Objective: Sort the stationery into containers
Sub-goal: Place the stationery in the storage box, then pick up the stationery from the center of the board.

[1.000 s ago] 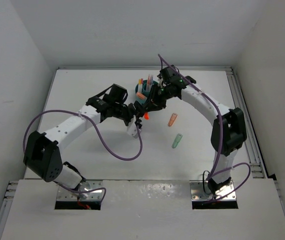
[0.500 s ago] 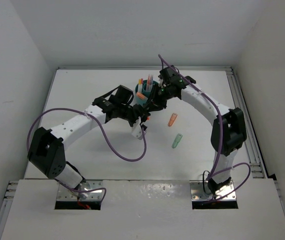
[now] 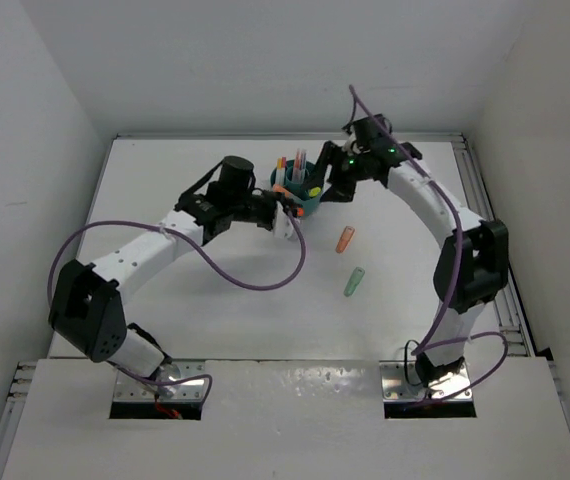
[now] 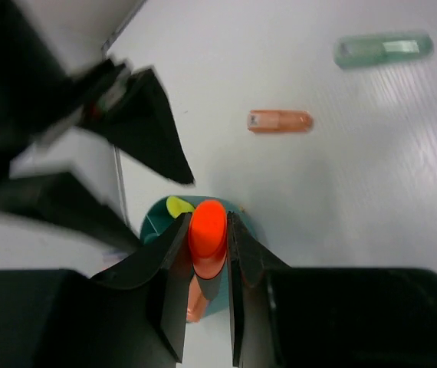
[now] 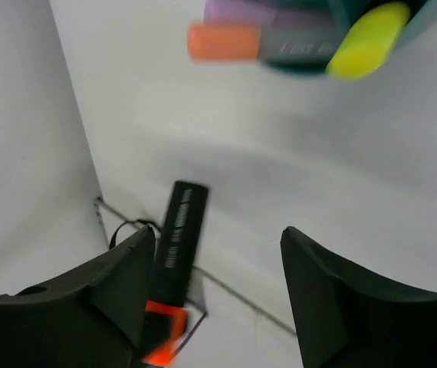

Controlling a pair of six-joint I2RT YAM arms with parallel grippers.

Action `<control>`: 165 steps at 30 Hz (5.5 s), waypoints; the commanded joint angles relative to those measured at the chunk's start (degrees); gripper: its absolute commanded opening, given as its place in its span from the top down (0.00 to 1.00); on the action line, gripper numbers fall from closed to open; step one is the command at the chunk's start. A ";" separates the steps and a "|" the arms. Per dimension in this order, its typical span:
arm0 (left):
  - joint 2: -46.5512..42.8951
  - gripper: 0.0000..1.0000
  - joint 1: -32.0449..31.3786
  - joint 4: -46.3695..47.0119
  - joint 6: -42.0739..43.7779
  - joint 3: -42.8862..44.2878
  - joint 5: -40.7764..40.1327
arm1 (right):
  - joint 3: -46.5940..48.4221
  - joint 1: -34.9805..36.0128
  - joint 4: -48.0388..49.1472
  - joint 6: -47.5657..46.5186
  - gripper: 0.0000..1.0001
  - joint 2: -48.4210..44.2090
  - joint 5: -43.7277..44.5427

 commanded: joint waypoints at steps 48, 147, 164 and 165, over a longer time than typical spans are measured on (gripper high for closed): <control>-0.35 1.00 8.14 35.28 -88.99 12.17 12.72 | 0.36 3.05 15.35 -54.07 0.54 -17.56 -19.00; -3.59 0.16 33.54 12.00 -77.14 12.62 0.95 | -17.48 -12.07 41.59 -31.28 0.89 -10.08 -7.58; -7.99 0.07 32.84 6.28 -78.01 7.16 -7.66 | -12.92 -12.69 -3.62 -23.76 0.53 -0.96 10.61; -7.91 0.07 32.84 5.84 -77.83 7.08 -8.10 | -12.56 -12.43 -3.80 -23.14 0.54 -0.25 11.41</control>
